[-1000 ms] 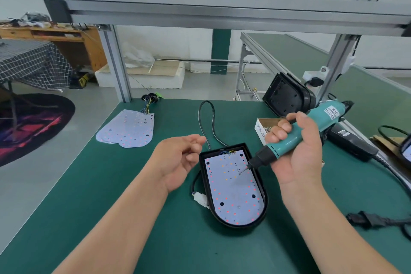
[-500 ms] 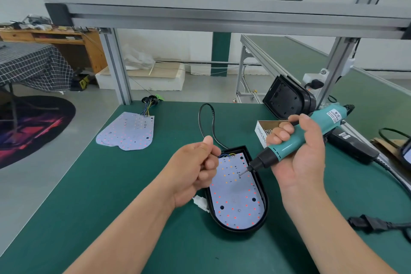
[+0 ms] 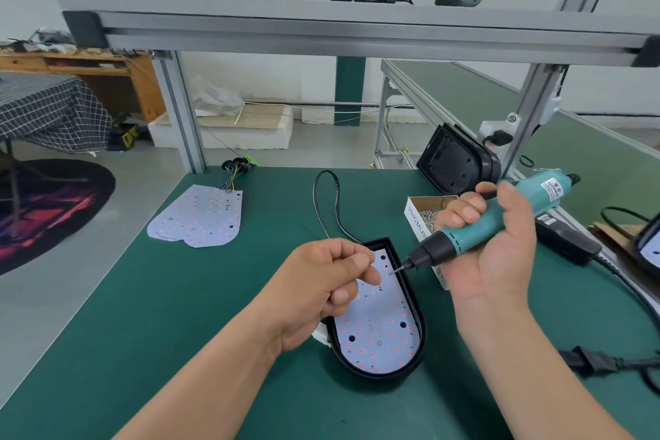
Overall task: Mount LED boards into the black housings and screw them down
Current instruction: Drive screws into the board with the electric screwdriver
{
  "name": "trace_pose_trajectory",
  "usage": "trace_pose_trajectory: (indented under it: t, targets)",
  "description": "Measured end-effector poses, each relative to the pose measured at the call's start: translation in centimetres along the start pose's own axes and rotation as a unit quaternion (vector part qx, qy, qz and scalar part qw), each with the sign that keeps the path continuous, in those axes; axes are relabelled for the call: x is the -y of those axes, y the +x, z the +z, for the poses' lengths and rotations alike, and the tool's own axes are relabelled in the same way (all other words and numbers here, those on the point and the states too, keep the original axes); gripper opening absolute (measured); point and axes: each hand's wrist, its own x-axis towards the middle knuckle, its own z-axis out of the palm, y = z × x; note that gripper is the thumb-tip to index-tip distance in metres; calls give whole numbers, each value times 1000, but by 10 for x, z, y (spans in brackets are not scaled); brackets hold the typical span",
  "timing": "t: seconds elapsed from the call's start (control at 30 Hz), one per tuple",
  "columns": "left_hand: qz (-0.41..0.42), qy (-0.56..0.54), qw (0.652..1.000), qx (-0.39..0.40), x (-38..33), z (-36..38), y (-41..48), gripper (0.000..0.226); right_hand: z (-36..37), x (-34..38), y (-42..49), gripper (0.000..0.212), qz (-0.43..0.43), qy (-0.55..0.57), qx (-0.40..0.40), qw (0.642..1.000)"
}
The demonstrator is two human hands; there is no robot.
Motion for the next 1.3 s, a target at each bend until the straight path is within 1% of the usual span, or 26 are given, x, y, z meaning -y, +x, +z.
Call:
trace_pose_trajectory:
  t: [0.13,0.3,0.53,0.63,0.93,1.3]
  targets:
    - [38,34,998,-23,3,2,0,14,1,1,0,14,-2,2,3,1000]
    - [50,131,990,-15,3,6,-3,8,3,-2,-1,13,3,-3,1,1000]
    - [79,228,970,-35,7,13,-5,14,4,-4,-5,14,7,-34,43,998]
    - [91,242,965,-44,9,13,-6,14,6,-7,-6,17,12,-47,50,998]
    - [103,292,948,-68,13,10,-4,15,5,-7,-6,15,-2,-41,51,998]
    - [103,319,940,-66,13,11,-4,16,6,-8,-8,18,-2,-52,62,997]
